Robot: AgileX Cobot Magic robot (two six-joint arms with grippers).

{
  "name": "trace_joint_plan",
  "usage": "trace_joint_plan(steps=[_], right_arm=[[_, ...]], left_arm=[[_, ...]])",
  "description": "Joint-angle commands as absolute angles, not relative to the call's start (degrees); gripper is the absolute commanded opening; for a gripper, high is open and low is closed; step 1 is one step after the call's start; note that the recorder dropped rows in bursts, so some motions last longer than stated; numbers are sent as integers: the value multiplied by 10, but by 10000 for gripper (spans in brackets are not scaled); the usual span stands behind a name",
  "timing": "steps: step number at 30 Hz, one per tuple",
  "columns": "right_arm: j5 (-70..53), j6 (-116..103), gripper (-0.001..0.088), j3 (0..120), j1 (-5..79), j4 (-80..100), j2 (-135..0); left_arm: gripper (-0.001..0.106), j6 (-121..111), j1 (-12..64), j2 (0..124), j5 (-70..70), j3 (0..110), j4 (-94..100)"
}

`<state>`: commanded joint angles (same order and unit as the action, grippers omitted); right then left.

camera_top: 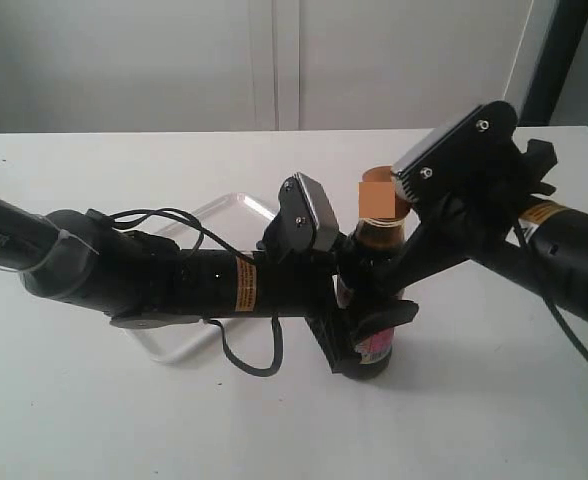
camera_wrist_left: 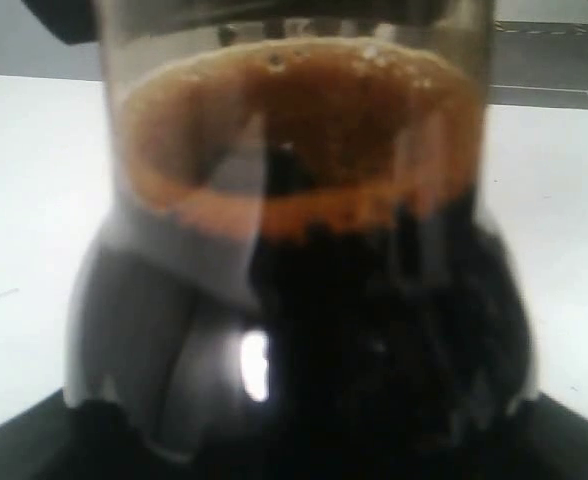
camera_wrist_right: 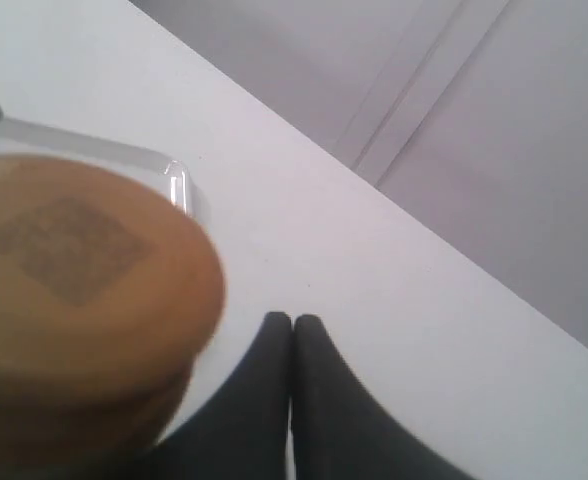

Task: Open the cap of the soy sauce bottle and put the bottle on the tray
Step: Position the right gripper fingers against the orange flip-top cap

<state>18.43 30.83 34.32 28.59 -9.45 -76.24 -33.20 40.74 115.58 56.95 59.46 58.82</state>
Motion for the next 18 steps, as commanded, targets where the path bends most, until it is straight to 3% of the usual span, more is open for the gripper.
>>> trace_joint_plan(steps=[18], right_arm=[[131,295,0,347,286,-95,-730]], left_arm=[[0,-332,407,1156,570,595,588]])
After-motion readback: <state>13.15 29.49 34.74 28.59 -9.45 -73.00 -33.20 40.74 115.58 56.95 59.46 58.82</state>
